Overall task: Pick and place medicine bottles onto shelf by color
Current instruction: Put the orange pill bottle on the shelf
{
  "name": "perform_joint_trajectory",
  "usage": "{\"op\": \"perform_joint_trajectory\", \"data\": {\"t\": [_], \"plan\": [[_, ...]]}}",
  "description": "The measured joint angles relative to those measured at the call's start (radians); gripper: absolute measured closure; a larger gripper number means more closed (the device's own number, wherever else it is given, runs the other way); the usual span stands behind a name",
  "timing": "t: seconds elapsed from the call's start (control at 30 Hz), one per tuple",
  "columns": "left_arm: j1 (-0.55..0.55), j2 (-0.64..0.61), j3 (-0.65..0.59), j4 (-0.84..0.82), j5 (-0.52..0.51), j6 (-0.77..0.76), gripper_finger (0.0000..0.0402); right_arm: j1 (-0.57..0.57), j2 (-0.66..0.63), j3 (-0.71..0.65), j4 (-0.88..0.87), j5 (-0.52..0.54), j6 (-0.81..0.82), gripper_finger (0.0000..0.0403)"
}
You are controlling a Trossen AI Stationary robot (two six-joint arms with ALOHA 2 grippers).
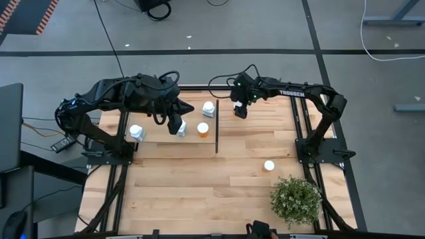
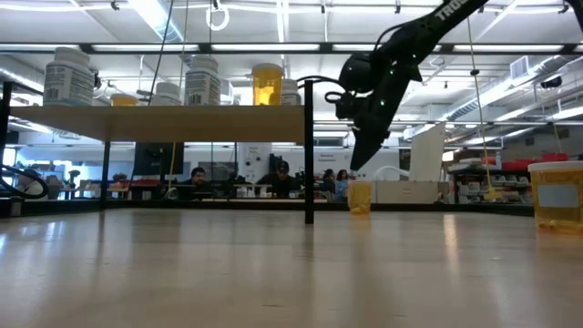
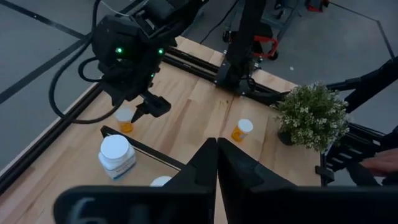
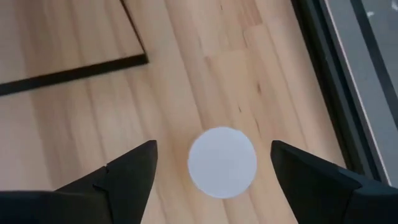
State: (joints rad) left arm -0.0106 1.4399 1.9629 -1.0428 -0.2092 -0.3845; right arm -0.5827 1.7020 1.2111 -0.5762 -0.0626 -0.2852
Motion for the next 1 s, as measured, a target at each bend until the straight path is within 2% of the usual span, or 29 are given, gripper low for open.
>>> {"op": "perform_joint_trajectory", "data": {"t": [0.17, 0.43, 0.63, 0.87, 1.0], "plan": [[0.0, 0.0, 0.0, -0.001, 0.0, -0.014, 0.0393, 0.0, 0.0, -0.039, 0.033, 0.037, 0.003, 0.0082], [0.0, 0.0, 0.0, -0.001, 0.0, -0.024, 0.0383, 0.0, 0.0, -0.084, 0.097, 0.04, 0.033, 0.0082], [0.0, 0.0, 0.0, -0.001, 0.0, -0.031, 0.0391, 0.0, 0.0, -0.131, 0.136, 0.04, 0.057, 0.0082], [0.0, 0.0, 0.0, -0.001, 0.0, -0.037, 0.0386, -0.006, 0.0, -0.137, 0.163, 0.058, 0.096, 0.0082], [0.0, 0.0, 0.0, -0.001, 0.0, -0.052, 0.0383, -0.006, 0.0, -0.137, 0.164, 0.059, 0.12, 0.0096]]}}
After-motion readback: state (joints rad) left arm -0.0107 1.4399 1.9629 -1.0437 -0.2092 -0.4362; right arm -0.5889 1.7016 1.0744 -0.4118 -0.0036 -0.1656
